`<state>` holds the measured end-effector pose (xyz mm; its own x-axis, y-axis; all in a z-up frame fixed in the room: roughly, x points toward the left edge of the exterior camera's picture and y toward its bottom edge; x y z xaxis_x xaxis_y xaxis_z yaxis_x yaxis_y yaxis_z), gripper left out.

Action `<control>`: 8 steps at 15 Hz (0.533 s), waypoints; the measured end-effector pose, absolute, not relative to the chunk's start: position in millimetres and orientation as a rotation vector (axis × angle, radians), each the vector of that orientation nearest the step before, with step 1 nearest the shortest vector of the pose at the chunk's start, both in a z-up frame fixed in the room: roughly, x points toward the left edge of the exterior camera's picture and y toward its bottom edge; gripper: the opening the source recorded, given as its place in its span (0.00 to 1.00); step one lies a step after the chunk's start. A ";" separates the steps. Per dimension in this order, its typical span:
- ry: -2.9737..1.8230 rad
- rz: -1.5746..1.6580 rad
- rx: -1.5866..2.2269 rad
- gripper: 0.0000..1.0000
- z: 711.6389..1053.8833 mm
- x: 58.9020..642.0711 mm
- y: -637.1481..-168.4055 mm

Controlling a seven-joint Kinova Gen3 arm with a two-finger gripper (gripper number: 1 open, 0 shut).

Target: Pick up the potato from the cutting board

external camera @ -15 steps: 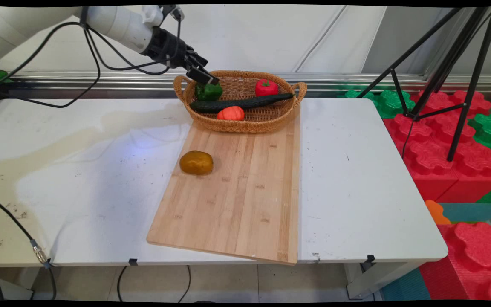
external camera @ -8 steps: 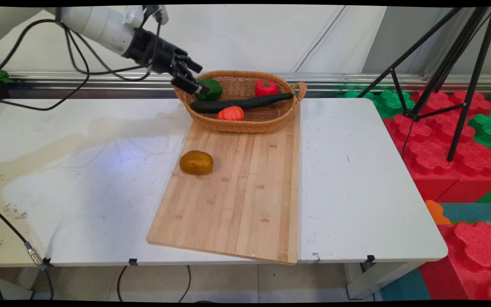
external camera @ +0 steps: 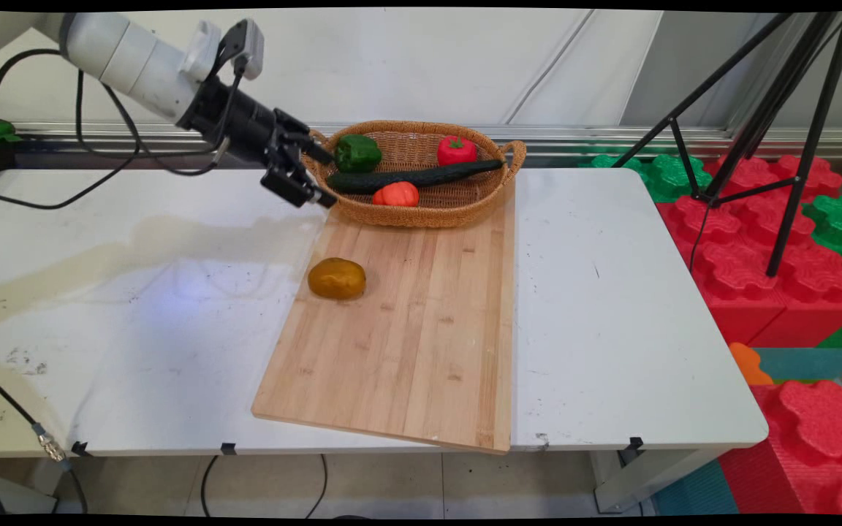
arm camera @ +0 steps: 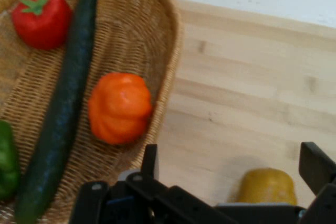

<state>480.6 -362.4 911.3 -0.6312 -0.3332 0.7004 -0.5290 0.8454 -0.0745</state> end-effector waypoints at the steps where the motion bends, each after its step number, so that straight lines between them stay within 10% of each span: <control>1: -2.314 0.346 0.618 1.00 909.7 479.9 -358.4; 8: -2.404 0.294 0.568 1.00 883.8 474.4 -336.0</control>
<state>474.4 -336.0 883.8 -0.7002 -0.3243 0.6361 -0.4678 0.8814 -0.0656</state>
